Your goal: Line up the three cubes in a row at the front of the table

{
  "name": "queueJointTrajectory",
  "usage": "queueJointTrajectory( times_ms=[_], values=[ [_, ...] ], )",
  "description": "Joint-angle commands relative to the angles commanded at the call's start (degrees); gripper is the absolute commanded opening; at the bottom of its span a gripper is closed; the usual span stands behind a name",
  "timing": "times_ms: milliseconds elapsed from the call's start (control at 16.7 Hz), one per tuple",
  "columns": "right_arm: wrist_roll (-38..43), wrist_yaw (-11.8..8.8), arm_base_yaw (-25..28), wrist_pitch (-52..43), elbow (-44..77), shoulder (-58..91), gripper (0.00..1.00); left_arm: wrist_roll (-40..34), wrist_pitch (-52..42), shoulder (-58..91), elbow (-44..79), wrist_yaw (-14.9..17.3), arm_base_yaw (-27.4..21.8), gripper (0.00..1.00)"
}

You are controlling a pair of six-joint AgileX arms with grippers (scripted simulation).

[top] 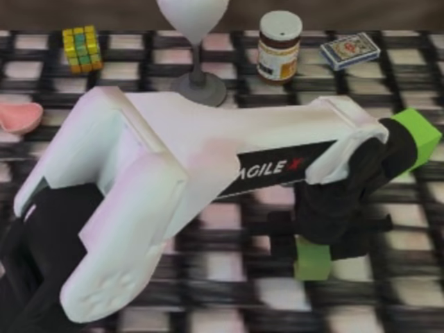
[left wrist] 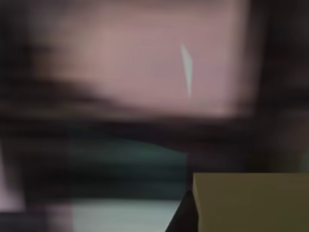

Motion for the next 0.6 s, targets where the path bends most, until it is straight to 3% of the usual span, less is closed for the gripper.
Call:
queueJointTrajectory(
  times_ms=[60, 600],
  values=[
    [0.00, 0.00, 0.00, 0.00, 0.00, 0.00, 1.00, 0.00, 0.00, 0.00, 0.00, 0.00, 0.00, 0.00],
    [0.00, 0.00, 0.00, 0.00, 0.00, 0.00, 1.00, 0.00, 0.00, 0.00, 0.00, 0.00, 0.00, 0.68]
  ],
)
